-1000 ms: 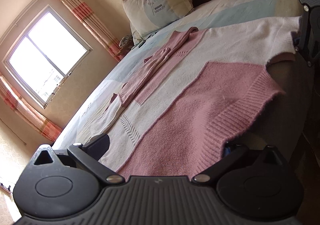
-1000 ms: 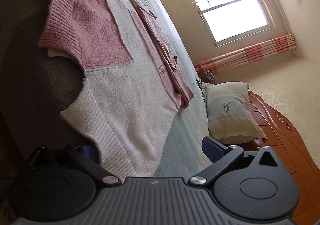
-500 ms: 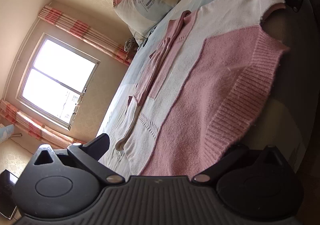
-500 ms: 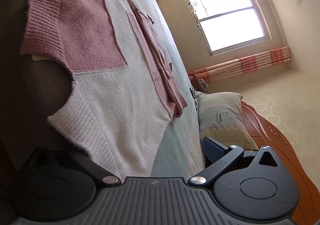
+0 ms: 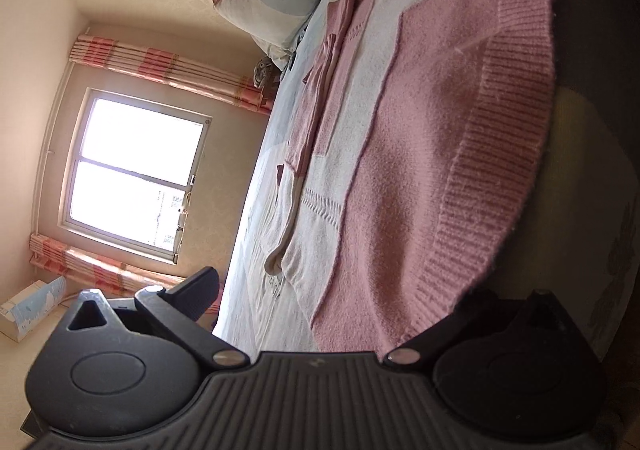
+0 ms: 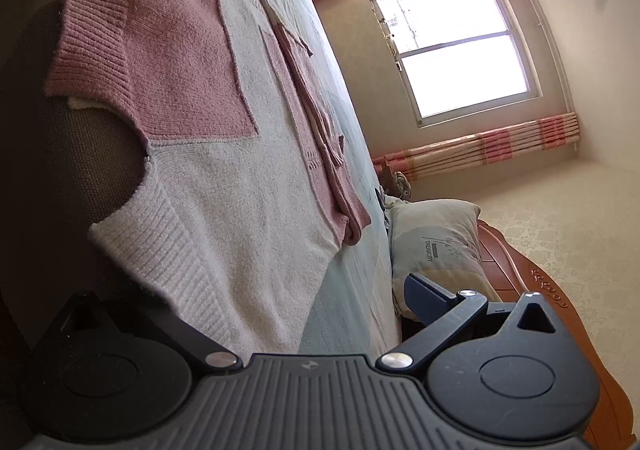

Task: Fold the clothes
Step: 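Close both tools on the pink hem band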

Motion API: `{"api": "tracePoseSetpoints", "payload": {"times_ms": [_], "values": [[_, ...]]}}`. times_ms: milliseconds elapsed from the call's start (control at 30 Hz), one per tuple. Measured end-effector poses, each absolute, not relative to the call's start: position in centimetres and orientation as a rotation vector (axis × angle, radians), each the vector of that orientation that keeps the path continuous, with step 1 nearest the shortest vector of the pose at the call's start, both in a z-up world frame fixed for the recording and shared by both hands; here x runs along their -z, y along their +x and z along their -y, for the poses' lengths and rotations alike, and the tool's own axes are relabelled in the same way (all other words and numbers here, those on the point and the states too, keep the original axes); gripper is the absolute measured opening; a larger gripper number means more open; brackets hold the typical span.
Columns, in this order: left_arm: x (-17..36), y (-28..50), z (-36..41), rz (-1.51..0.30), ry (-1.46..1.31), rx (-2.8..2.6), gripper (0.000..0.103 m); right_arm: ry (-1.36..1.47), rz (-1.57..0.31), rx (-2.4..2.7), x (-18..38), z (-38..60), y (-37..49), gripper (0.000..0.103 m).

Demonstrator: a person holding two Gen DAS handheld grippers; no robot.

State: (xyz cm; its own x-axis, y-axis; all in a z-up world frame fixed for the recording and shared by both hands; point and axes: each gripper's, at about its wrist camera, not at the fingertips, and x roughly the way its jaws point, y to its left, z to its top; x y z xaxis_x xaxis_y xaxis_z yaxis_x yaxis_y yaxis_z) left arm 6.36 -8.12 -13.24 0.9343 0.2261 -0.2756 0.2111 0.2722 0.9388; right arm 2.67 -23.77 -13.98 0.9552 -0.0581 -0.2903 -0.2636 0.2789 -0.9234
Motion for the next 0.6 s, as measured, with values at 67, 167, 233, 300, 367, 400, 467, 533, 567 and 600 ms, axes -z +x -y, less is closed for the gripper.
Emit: {"api": "tracePoseSetpoints", "payload": {"times_ms": [67, 167, 233, 300, 367, 400, 467, 533, 567, 600], "values": [[13.7, 5.9, 8.8, -0.354, 1.344, 0.008, 0.103, -1.333, -0.254, -0.141, 14.6, 23.2, 2.3, 0.103], [13.9, 5.7, 9.0, -0.335, 1.339, 0.015, 0.102, -1.361, -0.219, -0.149, 15.0, 23.3, 2.0, 0.103], [13.8, 5.8, 8.9, -0.34, 1.316, 0.023, 0.101, -1.33, -0.231, -0.155, 14.8, 23.6, 2.0, 0.102], [13.7, 5.8, 8.9, -0.354, 1.296, 0.035, 0.097, -1.318, -0.244, -0.169, 14.6, 23.7, 2.0, 0.1], [13.8, 5.6, 9.0, -0.361, 1.294, 0.049, 0.089, -1.319, -0.256, -0.188, 14.6, 23.7, 2.0, 0.095], [14.0, 5.4, 9.1, -0.36, 1.303, 0.057, 0.086, -1.326, -0.261, -0.2, 14.7, 23.6, 1.8, 0.089], [14.3, 5.1, 9.3, -0.371, 1.31, 0.078, 0.064, -1.341, -0.272, -0.225, 15.0, 23.5, 1.4, 0.076], [14.9, 4.4, 9.6, -0.395, 1.302, 0.098, 0.041, -1.352, -0.283, -0.249, 15.4, 23.3, 0.9, 0.055], [15.2, 4.2, 9.8, -0.404, 1.309, 0.11, 0.025, -1.353, -0.287, -0.253, 15.6, 23.2, 0.7, 0.051], [15.6, 4.1, 10.0, -0.414, 1.317, 0.122, 0.017, -1.352, -0.292, -0.257, 15.8, 23.1, 0.5, 0.043]]}}
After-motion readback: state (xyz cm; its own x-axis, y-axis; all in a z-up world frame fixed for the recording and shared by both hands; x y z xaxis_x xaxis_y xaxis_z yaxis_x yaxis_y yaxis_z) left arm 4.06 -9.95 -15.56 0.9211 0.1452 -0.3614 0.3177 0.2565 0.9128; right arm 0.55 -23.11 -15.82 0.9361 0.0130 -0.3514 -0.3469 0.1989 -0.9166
